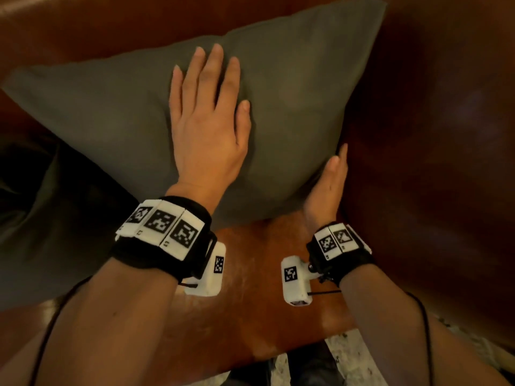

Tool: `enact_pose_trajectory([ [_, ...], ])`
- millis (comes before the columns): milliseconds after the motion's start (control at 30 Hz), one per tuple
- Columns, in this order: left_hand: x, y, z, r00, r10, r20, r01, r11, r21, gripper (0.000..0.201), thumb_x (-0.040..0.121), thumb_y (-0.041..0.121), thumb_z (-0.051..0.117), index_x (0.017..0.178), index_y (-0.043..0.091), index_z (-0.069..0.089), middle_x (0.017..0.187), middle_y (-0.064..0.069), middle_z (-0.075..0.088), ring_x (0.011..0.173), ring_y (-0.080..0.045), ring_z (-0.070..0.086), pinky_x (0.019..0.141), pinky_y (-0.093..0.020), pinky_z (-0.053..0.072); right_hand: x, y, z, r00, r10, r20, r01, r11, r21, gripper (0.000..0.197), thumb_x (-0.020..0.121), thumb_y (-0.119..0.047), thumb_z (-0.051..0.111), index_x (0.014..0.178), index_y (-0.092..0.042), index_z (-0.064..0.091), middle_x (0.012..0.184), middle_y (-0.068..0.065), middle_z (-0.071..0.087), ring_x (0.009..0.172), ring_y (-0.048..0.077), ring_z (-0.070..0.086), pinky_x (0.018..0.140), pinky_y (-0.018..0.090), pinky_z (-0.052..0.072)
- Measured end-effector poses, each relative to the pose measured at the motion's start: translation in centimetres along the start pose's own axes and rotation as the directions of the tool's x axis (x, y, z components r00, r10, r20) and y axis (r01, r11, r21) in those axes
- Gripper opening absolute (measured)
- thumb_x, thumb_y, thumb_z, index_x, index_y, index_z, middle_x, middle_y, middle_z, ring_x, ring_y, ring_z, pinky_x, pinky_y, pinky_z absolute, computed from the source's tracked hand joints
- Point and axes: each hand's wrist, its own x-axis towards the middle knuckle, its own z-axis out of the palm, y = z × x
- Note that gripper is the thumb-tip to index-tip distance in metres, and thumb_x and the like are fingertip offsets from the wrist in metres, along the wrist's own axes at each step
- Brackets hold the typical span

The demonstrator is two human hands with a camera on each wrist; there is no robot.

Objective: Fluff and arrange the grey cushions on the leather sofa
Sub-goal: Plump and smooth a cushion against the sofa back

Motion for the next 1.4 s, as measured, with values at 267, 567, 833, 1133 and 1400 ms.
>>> enact_pose_trajectory([
  [267,-10.1,3.7,4.2,0.765,0.477,0.432,-0.510,0.859,-0.046,0.063,0.093,0.019,0.035,0.153,0.010,0.019,0.162,-0.010,0.012,0.149,-0.030,0.004,0.119,-0.047,-0.007,1.2,-1.6,0.8,0.995,-0.048,0.092,0.048,0.999,0.005,0.053,0.107,-0.035,0.022,0.156,-0.016,0.016,0.163,0.002,0.017,0.148,0.011,0.014,0.119,0.022,0.013],
  [567,-17.2,-3.9,0.7,0.703,0.441,0.558,-0.295,0.895,-0.335,0.039,0.085,0.024,0.041,0.107,0.015,0.072,0.116,-0.003,0.068,0.106,-0.023,0.063,0.087,-0.034,0.040,-0.9,-5.0,-2.9,0.965,-0.263,0.001,0.263,0.963,-0.056,0.016,0.095,-0.024,0.055,0.104,-0.011,0.060,0.099,0.003,0.063,0.090,0.010,0.061,0.080,0.026,0.050],
  [833,-7.6,-1.1,2.8,0.508,0.042,0.860,0.407,0.869,-0.283,0.020,0.087,0.015,0.053,0.097,0.016,0.070,0.105,-0.011,0.071,0.099,-0.028,0.065,0.077,-0.029,0.049,-1.5,-6.9,3.2,0.429,0.346,0.835,0.673,0.494,-0.551,0.026,0.095,-0.023,0.054,0.091,-0.005,0.072,0.098,0.011,0.071,0.093,0.027,0.065,0.083,0.033,0.050],
  [1133,-19.0,-9.9,7.6,0.295,-0.162,0.942,0.515,0.857,-0.013,0.038,0.096,0.016,0.051,0.133,0.013,0.057,0.145,-0.007,0.049,0.133,-0.024,0.046,0.112,-0.029,0.032,1.4,0.3,0.0,0.542,0.602,0.586,0.496,0.334,-0.802,0.035,0.102,-0.014,0.040,0.130,-0.002,0.058,0.137,0.016,0.055,0.128,0.031,0.049,0.105,0.034,0.039],
  [1400,-12.8,-3.7,-3.7,0.991,0.030,0.130,-0.006,0.984,-0.180,0.021,0.089,0.023,0.052,0.099,0.014,0.068,0.099,-0.006,0.067,0.095,-0.030,0.056,0.078,-0.040,0.041,-6.5,-8.0,-0.8,0.475,-0.748,0.463,0.880,0.416,-0.231,0.010,0.085,-0.018,0.067,0.090,-0.012,0.073,0.104,0.009,0.066,0.104,0.028,0.058,0.085,0.039,0.046],
])
